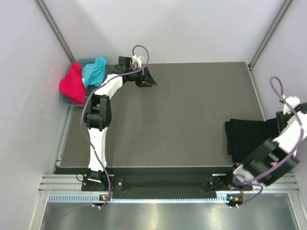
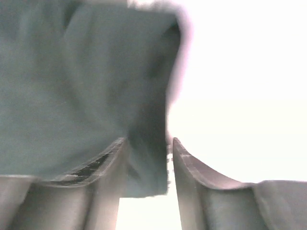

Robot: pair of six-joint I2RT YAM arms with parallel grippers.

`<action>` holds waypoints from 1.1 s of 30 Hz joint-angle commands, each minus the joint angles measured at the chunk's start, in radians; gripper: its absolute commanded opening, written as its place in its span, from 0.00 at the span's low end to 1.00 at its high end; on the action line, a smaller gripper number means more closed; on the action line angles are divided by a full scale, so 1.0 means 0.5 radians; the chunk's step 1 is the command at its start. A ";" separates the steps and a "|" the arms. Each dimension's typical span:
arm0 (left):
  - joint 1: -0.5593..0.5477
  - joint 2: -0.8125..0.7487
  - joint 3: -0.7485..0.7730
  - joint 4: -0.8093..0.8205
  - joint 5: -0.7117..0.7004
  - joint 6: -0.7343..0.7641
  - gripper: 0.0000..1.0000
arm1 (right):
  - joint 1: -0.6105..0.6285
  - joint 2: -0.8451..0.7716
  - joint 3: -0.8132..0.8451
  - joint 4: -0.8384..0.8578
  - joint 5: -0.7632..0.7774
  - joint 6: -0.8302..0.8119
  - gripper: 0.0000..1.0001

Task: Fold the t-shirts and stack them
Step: Neatly place the folded tshirt to the corner, then reset both grippers

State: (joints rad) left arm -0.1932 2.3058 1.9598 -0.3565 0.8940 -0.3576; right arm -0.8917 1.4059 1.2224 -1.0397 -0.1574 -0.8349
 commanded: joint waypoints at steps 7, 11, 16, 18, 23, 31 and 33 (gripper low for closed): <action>-0.006 -0.326 -0.066 -0.121 -0.137 0.240 0.65 | 0.761 -1.005 -0.083 0.595 0.398 0.101 0.79; -0.006 -0.356 -0.109 -0.155 -0.174 0.279 0.66 | 0.823 -0.983 -0.098 0.420 0.132 0.473 0.94; -0.083 -0.409 0.059 -0.419 -1.243 0.671 0.74 | 1.059 -0.839 -0.110 0.462 -0.271 0.908 0.99; -0.113 -0.406 0.127 -0.441 -1.544 0.776 0.81 | 1.303 -0.711 -0.092 0.639 -0.235 1.001 1.00; -0.111 -0.458 0.167 -0.413 -1.856 0.921 0.96 | 1.627 -0.279 0.147 1.002 -0.170 1.185 1.00; 0.024 -0.433 0.348 -0.680 -1.411 0.954 0.99 | 2.022 0.673 0.801 0.975 0.001 1.467 1.00; 0.021 -0.436 0.314 -0.698 -1.298 0.964 0.99 | 2.090 0.823 0.886 1.033 0.139 1.577 1.00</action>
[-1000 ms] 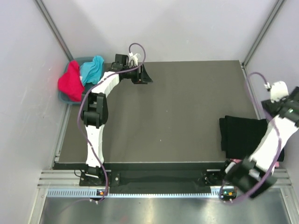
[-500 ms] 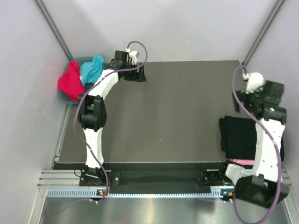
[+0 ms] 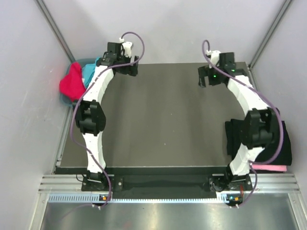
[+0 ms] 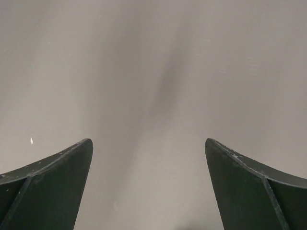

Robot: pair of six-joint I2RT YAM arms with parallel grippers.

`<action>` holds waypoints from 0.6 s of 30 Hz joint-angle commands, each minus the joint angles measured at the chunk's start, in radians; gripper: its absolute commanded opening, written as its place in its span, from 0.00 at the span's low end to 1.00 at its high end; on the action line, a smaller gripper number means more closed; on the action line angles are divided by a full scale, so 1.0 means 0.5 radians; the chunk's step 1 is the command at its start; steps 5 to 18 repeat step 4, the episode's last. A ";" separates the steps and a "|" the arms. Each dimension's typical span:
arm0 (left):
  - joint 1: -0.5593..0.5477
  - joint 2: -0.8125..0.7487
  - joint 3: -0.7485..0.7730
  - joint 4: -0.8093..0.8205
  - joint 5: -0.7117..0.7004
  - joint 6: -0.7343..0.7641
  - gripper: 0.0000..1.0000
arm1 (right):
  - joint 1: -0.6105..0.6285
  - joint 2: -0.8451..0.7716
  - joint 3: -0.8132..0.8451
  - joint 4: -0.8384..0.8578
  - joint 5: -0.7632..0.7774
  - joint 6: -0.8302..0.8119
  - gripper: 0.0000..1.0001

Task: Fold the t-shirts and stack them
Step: Reset both grippers

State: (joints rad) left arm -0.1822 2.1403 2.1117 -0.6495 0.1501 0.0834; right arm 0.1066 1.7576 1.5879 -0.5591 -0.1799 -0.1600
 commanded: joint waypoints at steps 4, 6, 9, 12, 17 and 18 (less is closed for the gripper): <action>-0.025 -0.087 -0.023 -0.140 0.182 0.155 0.99 | 0.170 0.286 0.254 0.078 0.252 0.283 1.00; -0.025 -0.087 -0.023 -0.140 0.182 0.155 0.99 | 0.170 0.286 0.254 0.078 0.252 0.283 1.00; -0.025 -0.087 -0.023 -0.140 0.182 0.155 0.99 | 0.170 0.286 0.254 0.078 0.252 0.283 1.00; -0.025 -0.087 -0.023 -0.140 0.182 0.155 0.99 | 0.170 0.286 0.254 0.078 0.252 0.283 1.00; -0.025 -0.087 -0.023 -0.140 0.182 0.155 0.99 | 0.170 0.286 0.254 0.078 0.252 0.283 1.00; -0.025 -0.087 -0.023 -0.140 0.182 0.155 0.99 | 0.170 0.286 0.254 0.078 0.252 0.283 1.00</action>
